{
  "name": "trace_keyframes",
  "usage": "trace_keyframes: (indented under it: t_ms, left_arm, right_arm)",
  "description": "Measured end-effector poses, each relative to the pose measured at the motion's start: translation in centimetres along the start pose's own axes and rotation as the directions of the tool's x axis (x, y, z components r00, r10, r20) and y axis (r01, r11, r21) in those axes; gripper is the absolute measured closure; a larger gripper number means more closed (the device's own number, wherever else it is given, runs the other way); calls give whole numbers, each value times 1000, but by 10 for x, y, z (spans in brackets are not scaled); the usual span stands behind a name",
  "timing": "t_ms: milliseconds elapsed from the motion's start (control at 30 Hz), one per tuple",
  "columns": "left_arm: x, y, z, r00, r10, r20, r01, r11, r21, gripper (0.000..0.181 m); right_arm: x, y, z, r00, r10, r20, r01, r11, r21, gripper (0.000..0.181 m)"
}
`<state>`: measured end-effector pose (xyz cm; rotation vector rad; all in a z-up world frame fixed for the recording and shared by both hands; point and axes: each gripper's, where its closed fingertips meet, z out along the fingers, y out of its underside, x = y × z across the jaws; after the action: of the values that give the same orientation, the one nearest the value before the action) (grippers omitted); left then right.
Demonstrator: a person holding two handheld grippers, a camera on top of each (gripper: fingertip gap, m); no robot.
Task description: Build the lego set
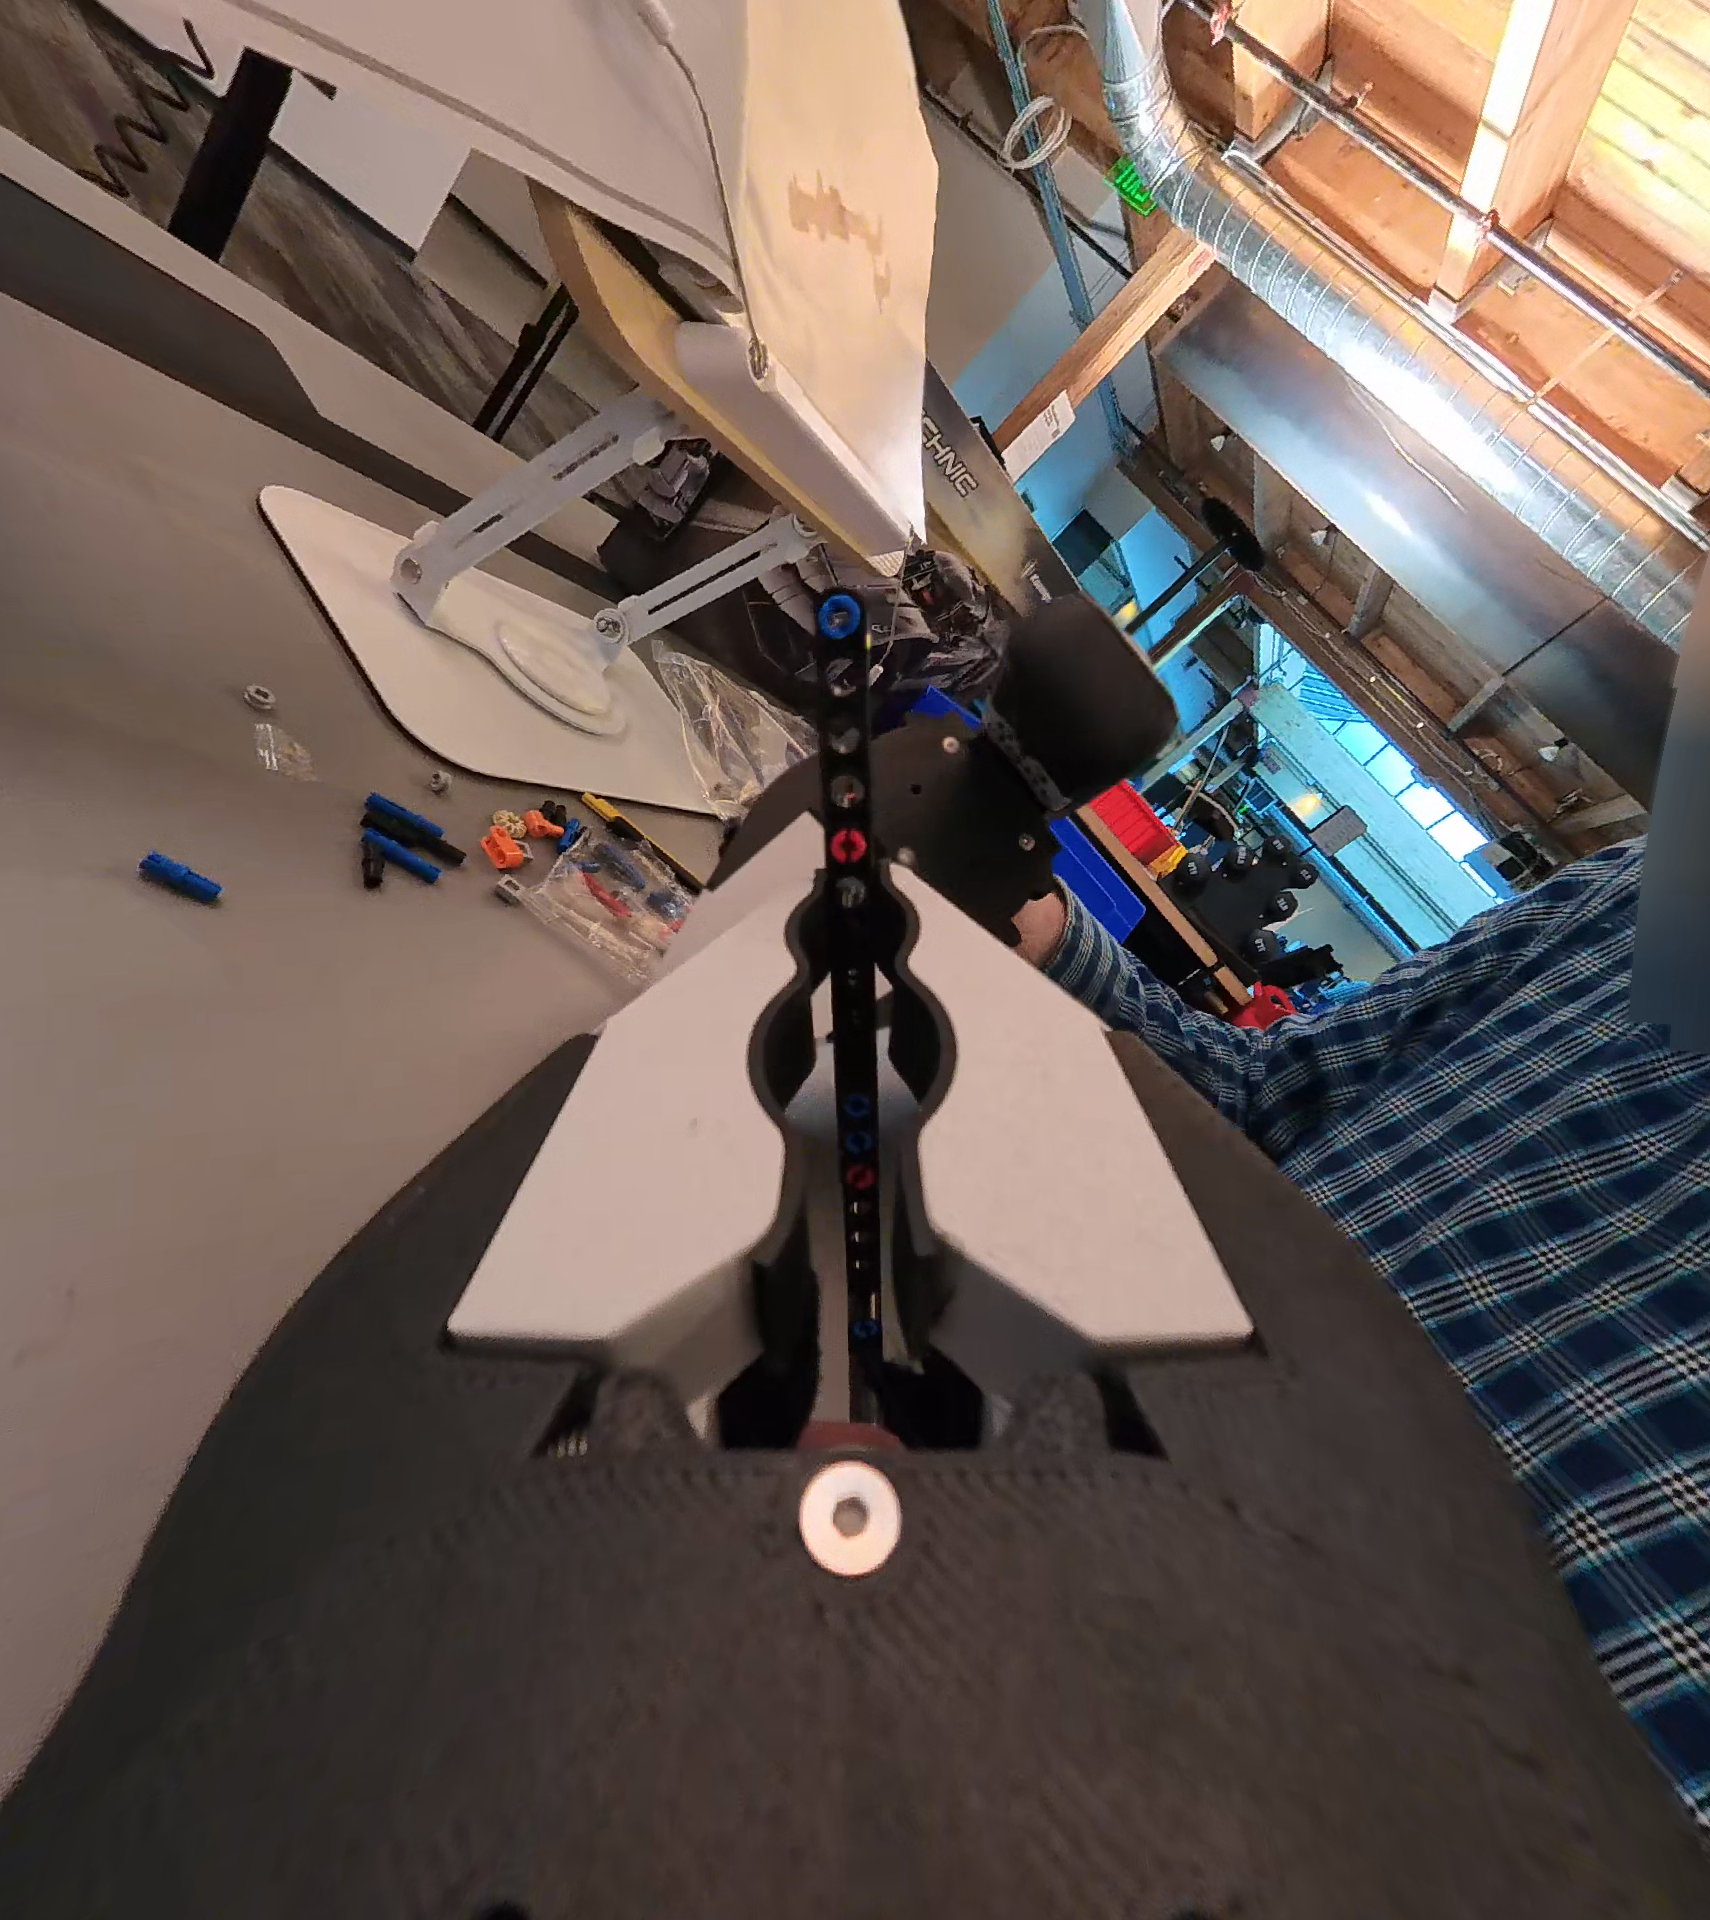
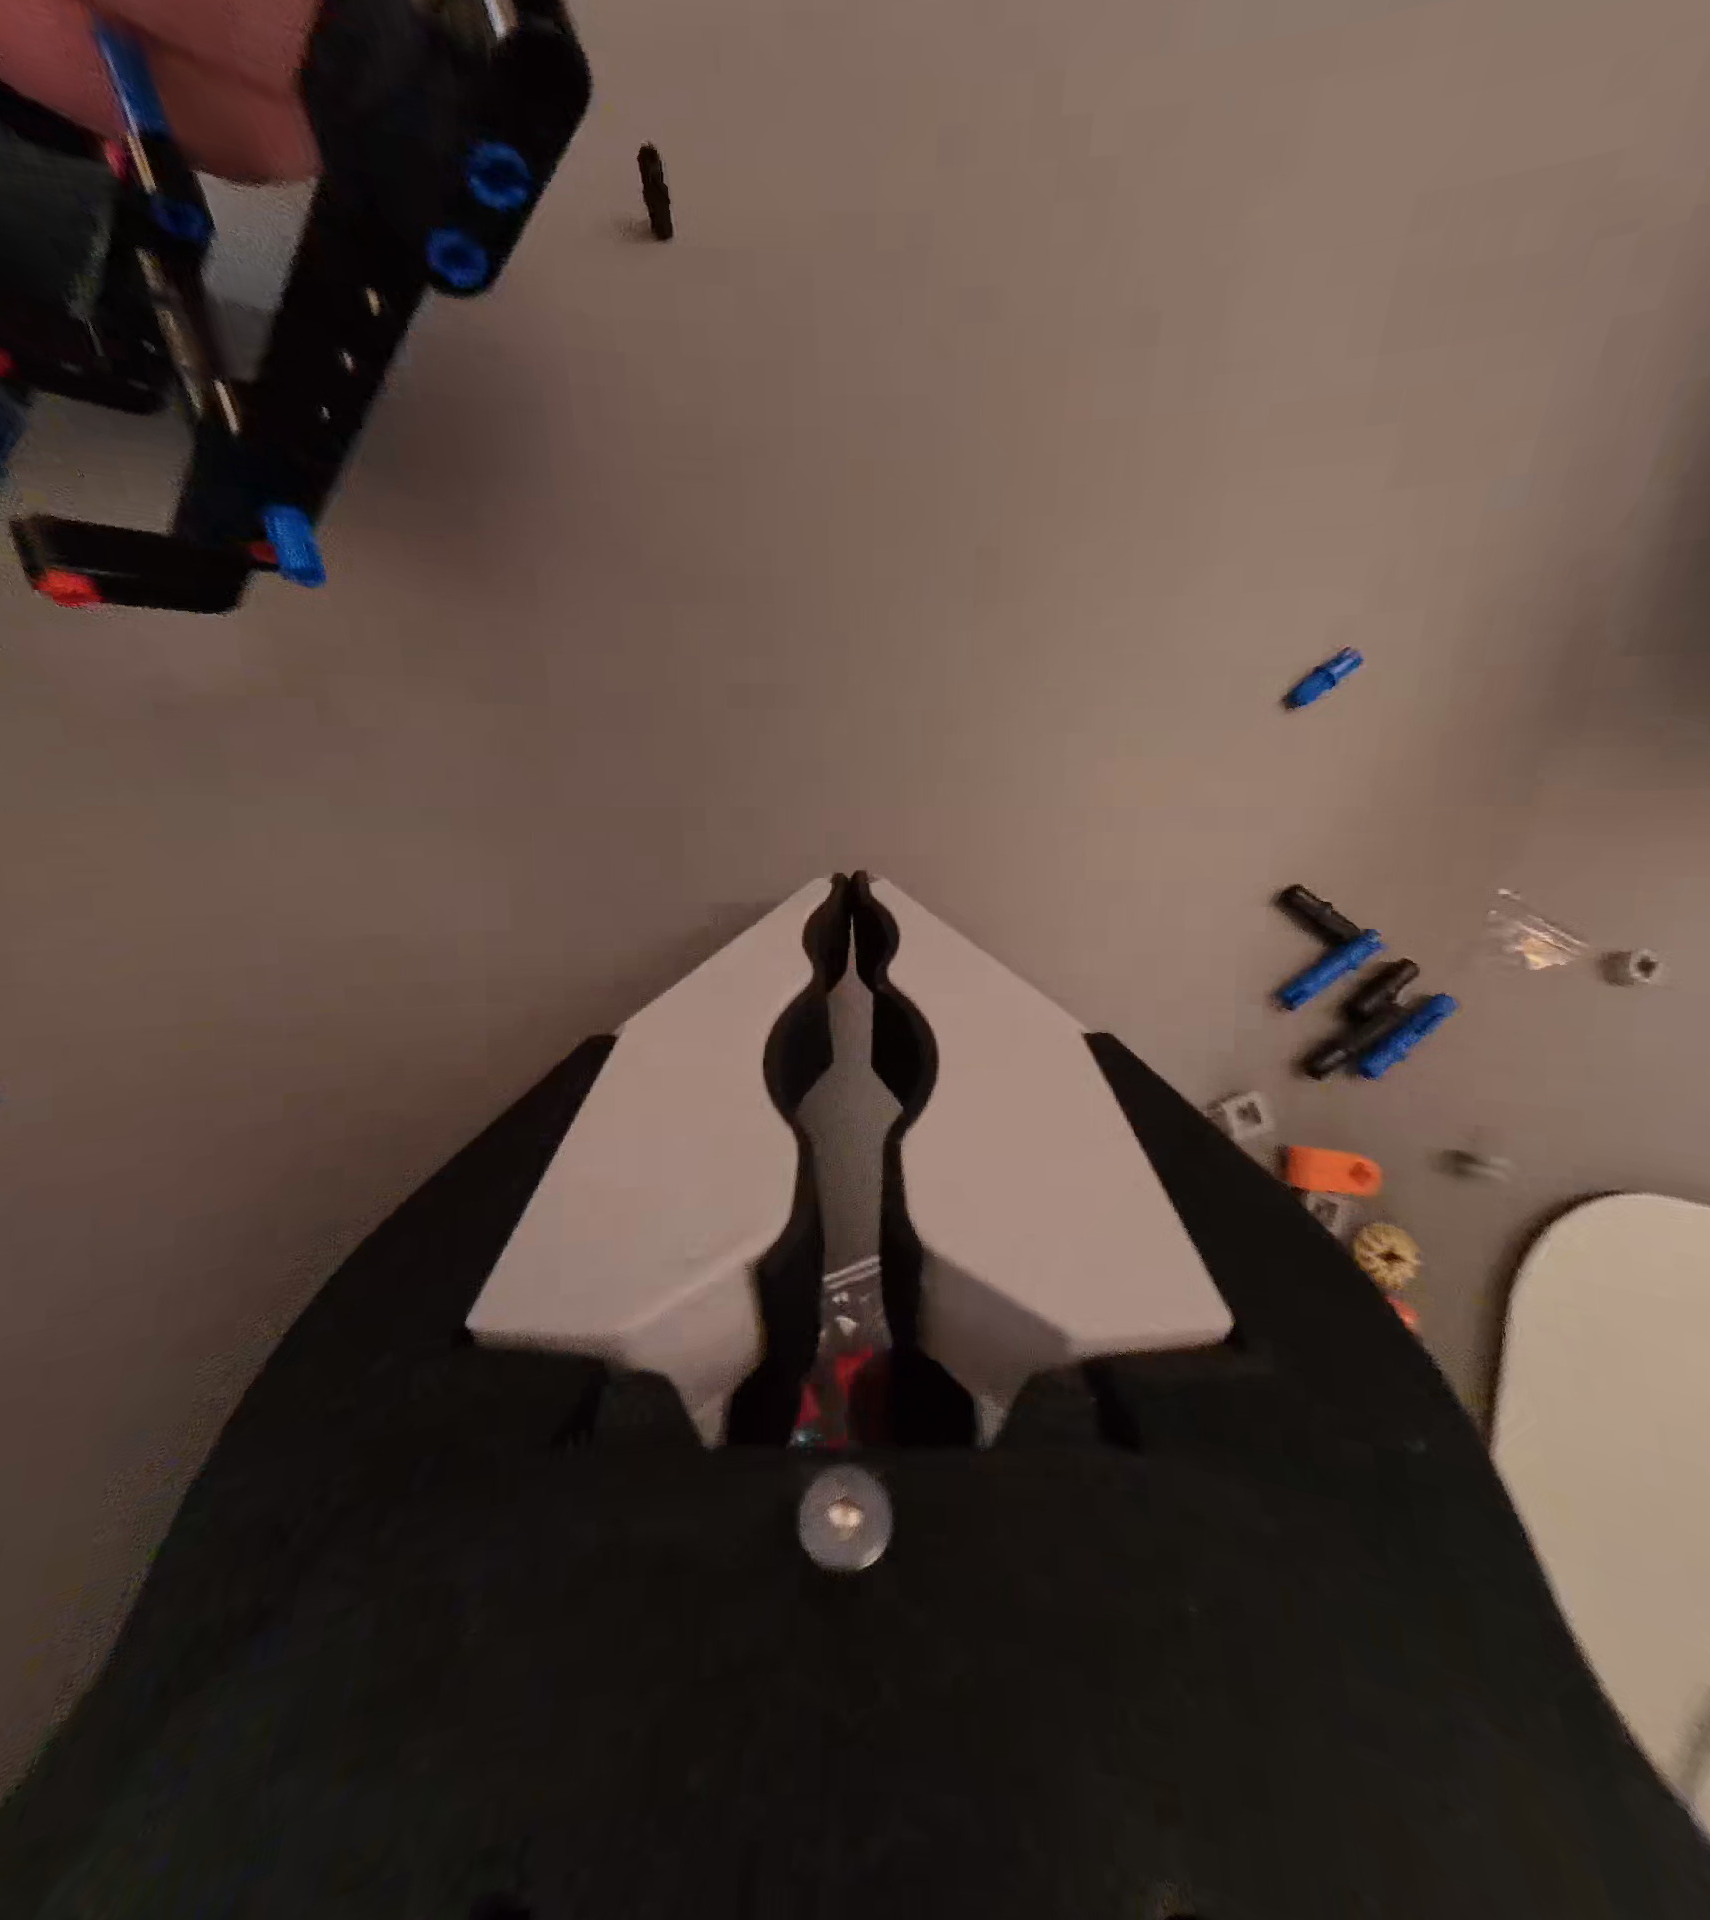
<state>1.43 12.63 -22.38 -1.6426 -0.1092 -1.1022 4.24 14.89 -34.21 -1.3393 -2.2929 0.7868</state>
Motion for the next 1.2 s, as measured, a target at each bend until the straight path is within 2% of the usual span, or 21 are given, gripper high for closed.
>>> trace_keyframes:
  t_ms: [100, 167, 267, 333, 533, 633, 700, 833, 900, 1000, 1067, 1133, 1200]
  left_arm:
    - [0, 1, 1, 1000, -1, 0, 1, 1000, -9, 176]
    - [2, 1, 2, 1000, -3, -10, 3, 1000, -9, 176]
    - [9, 0, 5, 999, -9, -45, 8, 1000, -8, 176]
    - [13, 1, 8, 998, -6, -63, 5, 1000, -18, 176]
    - [23, 3, 12, 995, 13, -96, -17, 999, -35, 176]
    - [27, 6, 15, 993, 25, -119, -31, 998, -52, 176]
    - [28, 7, 18, 992, 25, -124, -32, 998, -56, 176]
    - [28, 8, 19, 992, 30, -124, -37, 998, -54, 176]
    - [31, 9, 19, 989, 61, -133, -68, 996, -50, 176]
    - [33, 6, 20, 988, 93, -122, -97, 995, -27, 176]
    - [34, 4, 20, 988, 76, -133, -79, 997, -18, 176]
    - [35, 3, 21, 987, 88, -135, -91, 996, -17, 176]
    - [36, 3, 22, 986, 90, -142, -93, 995, -18, 176]
  right_arm:
    - [-6, -14, -12, 995, 61, 82, -69, 993, 95, 179]
    - [-4, -35, -29, 990, 97, 106, -119, 968, 219, 181]
    - [-3, -84, -69, 954, 170, 249, -272, 839, 470, 171]
    - [0, -103, -85, 929, 178, 325, -338, 768, 545, 170]
    - [-7, -120, -89, 870, 163, 465, -434, 700, 567, 177]
    - [-7, -121, -89, 846, 172, 504, -472, 680, 561, 171]
    - [-10, -122, -90, 832, 160, 531, -486, 672, 558, 180]
    - [-10, -120, -90, 836, 162, 525, -479, 682, 552, 181]
    - [-10, -122, -92, 818, 170, 549, -506, 666, 548, 181]
    - [-10, -125, -95, 835, 160, 527, -488, 659, 572, 181]
    - [-11, -127, -98, 833, 149, 533, -485, 659, 575, 169]
    - [-11, -125, -96, 838, 150, 525, -476, 674, 566, 168]
    - [-12, -125, -96, 844, 146, 516, -467, 675, 572, 176]
